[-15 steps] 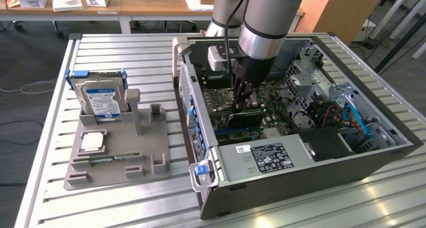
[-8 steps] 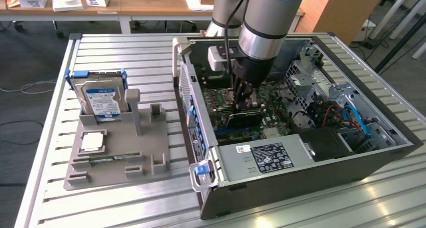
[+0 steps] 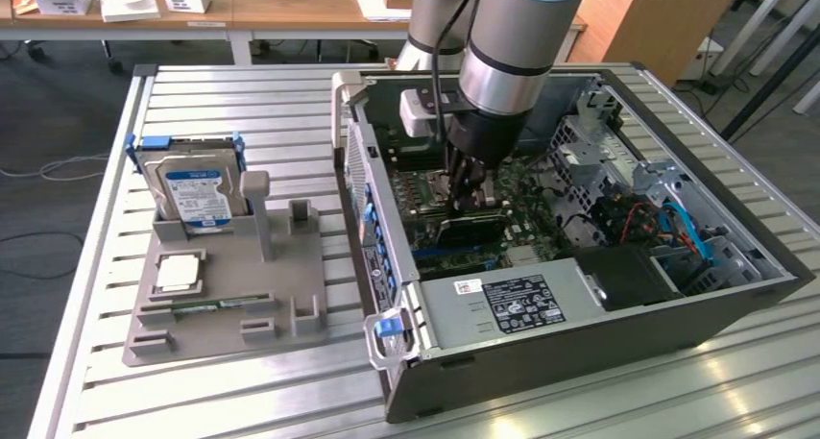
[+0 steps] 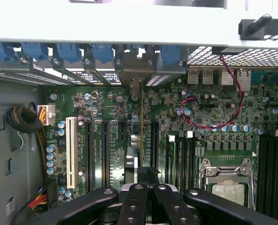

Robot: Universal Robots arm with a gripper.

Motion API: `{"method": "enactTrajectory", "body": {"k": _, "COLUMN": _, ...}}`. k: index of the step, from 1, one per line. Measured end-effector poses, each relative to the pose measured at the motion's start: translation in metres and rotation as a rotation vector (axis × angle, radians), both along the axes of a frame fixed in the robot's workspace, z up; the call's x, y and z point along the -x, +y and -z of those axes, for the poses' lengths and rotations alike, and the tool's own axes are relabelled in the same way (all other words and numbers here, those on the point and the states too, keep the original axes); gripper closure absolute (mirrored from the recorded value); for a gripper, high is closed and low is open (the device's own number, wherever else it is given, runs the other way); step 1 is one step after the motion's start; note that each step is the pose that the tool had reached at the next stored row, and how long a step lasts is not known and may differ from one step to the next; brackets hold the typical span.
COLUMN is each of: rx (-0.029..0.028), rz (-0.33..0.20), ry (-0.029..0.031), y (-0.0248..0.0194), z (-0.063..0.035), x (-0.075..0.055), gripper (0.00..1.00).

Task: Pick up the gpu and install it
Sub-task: 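Press down on the gpu until it lock into place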

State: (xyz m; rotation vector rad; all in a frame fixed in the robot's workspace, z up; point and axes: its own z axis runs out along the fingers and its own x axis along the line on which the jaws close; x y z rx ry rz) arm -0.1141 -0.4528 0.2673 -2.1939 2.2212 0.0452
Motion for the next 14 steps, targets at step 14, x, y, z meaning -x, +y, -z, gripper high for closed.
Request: {"method": "enactTrajectory", "body": {"k": 14, "rx": -0.0006, "rz": 0.000, "ry": -0.0027, "y": 0.0001, "z": 0.0002, "x": 0.0013, "gripper": 0.89}}
